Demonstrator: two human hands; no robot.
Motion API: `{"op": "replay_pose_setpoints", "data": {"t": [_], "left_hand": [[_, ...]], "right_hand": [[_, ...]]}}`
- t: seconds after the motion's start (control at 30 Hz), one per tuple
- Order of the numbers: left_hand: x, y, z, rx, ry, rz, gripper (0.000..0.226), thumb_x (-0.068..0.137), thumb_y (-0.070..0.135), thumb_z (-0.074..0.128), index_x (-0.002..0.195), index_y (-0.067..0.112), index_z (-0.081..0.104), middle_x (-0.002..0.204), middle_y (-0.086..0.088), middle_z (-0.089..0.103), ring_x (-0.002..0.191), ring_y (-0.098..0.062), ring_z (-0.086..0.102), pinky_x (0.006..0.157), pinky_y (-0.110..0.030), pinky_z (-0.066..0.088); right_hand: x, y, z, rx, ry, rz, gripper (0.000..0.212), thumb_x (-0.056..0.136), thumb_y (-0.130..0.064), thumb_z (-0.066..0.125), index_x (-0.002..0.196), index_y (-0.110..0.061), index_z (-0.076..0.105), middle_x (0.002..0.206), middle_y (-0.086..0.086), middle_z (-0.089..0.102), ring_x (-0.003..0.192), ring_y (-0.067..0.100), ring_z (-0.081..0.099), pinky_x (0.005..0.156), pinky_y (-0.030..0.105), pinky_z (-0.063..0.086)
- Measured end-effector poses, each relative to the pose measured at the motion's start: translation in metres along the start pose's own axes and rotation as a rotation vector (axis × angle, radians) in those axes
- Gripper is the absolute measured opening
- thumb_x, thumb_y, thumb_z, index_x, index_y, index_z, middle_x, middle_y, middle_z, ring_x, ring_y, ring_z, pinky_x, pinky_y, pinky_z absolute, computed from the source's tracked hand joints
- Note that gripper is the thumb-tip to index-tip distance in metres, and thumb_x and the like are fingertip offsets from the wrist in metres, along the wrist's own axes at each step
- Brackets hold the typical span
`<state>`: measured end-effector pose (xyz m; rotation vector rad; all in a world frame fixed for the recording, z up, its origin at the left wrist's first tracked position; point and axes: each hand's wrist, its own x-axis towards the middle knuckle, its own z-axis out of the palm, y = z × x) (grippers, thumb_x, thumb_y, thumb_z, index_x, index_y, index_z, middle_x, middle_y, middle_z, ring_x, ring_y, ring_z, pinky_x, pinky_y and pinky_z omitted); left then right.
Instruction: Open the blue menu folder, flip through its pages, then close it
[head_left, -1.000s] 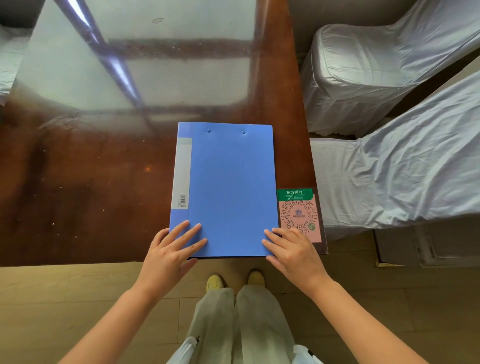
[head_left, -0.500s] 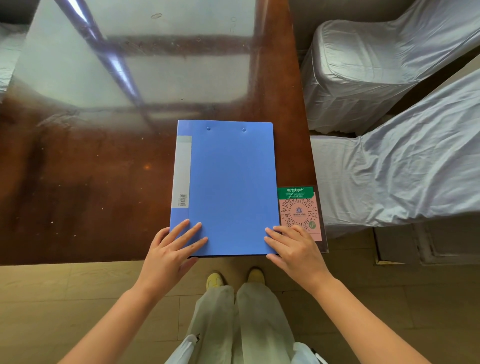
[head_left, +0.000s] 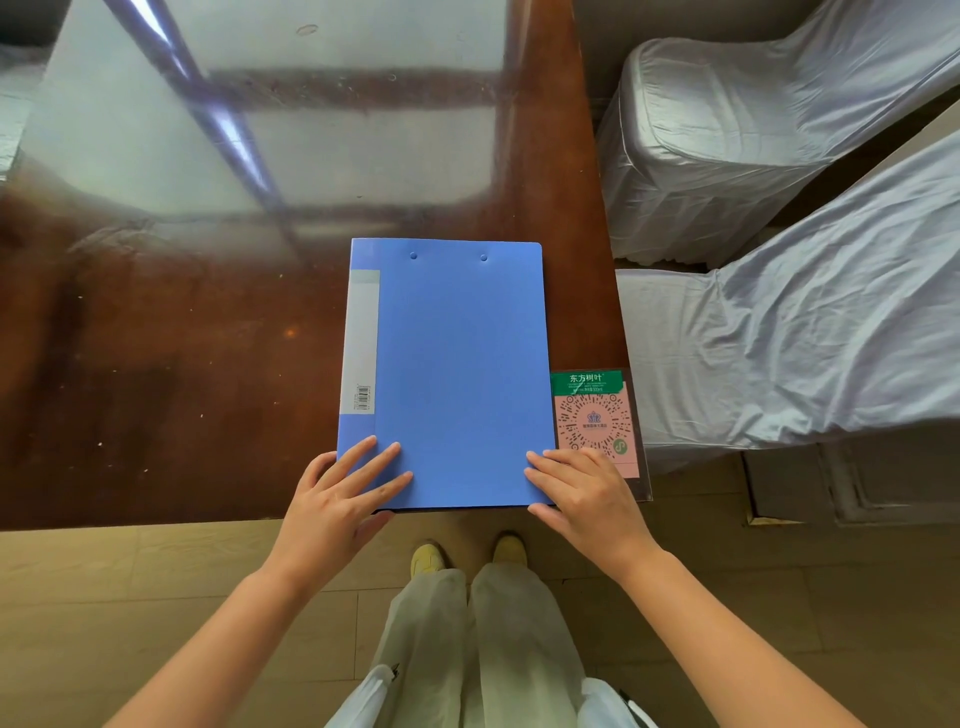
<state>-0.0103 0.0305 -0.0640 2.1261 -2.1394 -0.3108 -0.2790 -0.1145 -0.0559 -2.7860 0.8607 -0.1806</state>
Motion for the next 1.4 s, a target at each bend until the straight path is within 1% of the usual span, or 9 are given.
{"op": "replay_pose_setpoints", "data": {"t": [0.2,0.57,0.8,0.97,1.07,1.17,1.27,1.37,1.4], "left_hand": [[0.002,-0.002,-0.007,0.000,-0.027,0.025,0.061,0.059,0.030,0.085,0.116,0.027,0.065,0.128,-0.006,0.062,0.120,-0.035,0.054,0.094,-0.056,0.041],[0.002,0.000,-0.007,0.003,-0.025,0.025,0.062,0.058,0.025,0.086,0.116,0.025,0.065,0.127,-0.006,0.062,0.120,-0.035,0.054,0.093,-0.058,0.041],[0.001,-0.001,-0.014,-0.001,-0.026,0.025,0.058,0.063,0.025,0.084,0.117,0.022,0.064,0.124,-0.001,0.064,0.119,-0.030,0.055,0.098,-0.054,0.040],[0.003,0.000,-0.018,-0.054,-0.034,0.029,0.053,0.064,0.023,0.084,0.114,0.021,0.067,0.120,-0.002,0.066,0.115,-0.029,0.058,0.093,-0.048,0.047],[0.003,0.000,-0.021,-0.044,-0.041,0.031,0.053,0.064,0.023,0.084,0.114,0.020,0.067,0.120,-0.001,0.067,0.114,-0.029,0.059,0.092,-0.047,0.048],[0.002,0.001,-0.022,-0.044,-0.038,0.021,0.056,0.063,0.023,0.085,0.115,0.018,0.066,0.120,-0.002,0.067,0.115,-0.029,0.059,0.092,-0.048,0.048],[0.003,0.002,-0.022,-0.018,-0.039,0.023,0.057,0.061,0.023,0.086,0.114,0.015,0.066,0.120,-0.004,0.067,0.114,-0.031,0.059,0.091,-0.049,0.048],[0.005,0.002,-0.021,0.018,-0.040,0.067,0.057,0.060,0.025,0.087,0.113,0.014,0.067,0.119,-0.008,0.067,0.113,-0.033,0.060,0.091,-0.050,0.048],[0.007,0.003,-0.025,0.032,-0.060,0.059,0.058,0.060,0.027,0.087,0.113,0.015,0.066,0.121,-0.009,0.067,0.114,-0.033,0.059,0.093,-0.051,0.046]], "right_hand": [[0.001,0.001,-0.001,0.000,-0.014,-0.013,0.047,0.058,-0.031,0.087,0.099,-0.013,0.073,0.102,0.002,0.075,0.095,0.019,0.070,0.082,0.034,0.055],[-0.002,-0.003,0.001,-0.015,-0.009,-0.002,0.047,0.059,-0.030,0.086,0.101,-0.012,0.073,0.104,0.002,0.075,0.098,0.020,0.069,0.083,0.034,0.054],[0.002,-0.002,-0.006,-0.031,-0.045,-0.008,0.044,0.060,-0.029,0.086,0.098,-0.011,0.073,0.103,0.004,0.075,0.096,0.021,0.069,0.083,0.036,0.054],[0.002,-0.006,-0.007,-0.072,-0.061,-0.012,0.043,0.061,-0.027,0.086,0.098,-0.010,0.073,0.102,0.005,0.075,0.096,0.022,0.070,0.082,0.038,0.054],[0.002,-0.008,-0.008,-0.085,-0.058,-0.009,0.043,0.060,-0.027,0.087,0.097,-0.010,0.073,0.101,0.005,0.076,0.095,0.023,0.070,0.082,0.039,0.054],[0.004,-0.008,-0.009,-0.124,-0.053,-0.013,0.041,0.059,-0.030,0.087,0.093,-0.013,0.074,0.100,0.004,0.076,0.094,0.023,0.070,0.082,0.041,0.052],[0.007,-0.010,-0.011,-0.141,-0.080,0.010,0.038,0.059,-0.031,0.085,0.091,-0.015,0.072,0.100,0.001,0.075,0.096,0.022,0.068,0.086,0.041,0.044],[0.010,-0.012,-0.012,-0.174,-0.128,0.021,0.036,0.061,-0.031,0.083,0.092,-0.017,0.071,0.102,0.000,0.072,0.100,0.022,0.065,0.086,0.047,0.046],[0.012,-0.013,-0.015,-0.153,-0.145,0.039,0.036,0.064,-0.032,0.081,0.094,-0.017,0.071,0.104,0.001,0.071,0.103,0.023,0.063,0.088,0.048,0.044]]}}
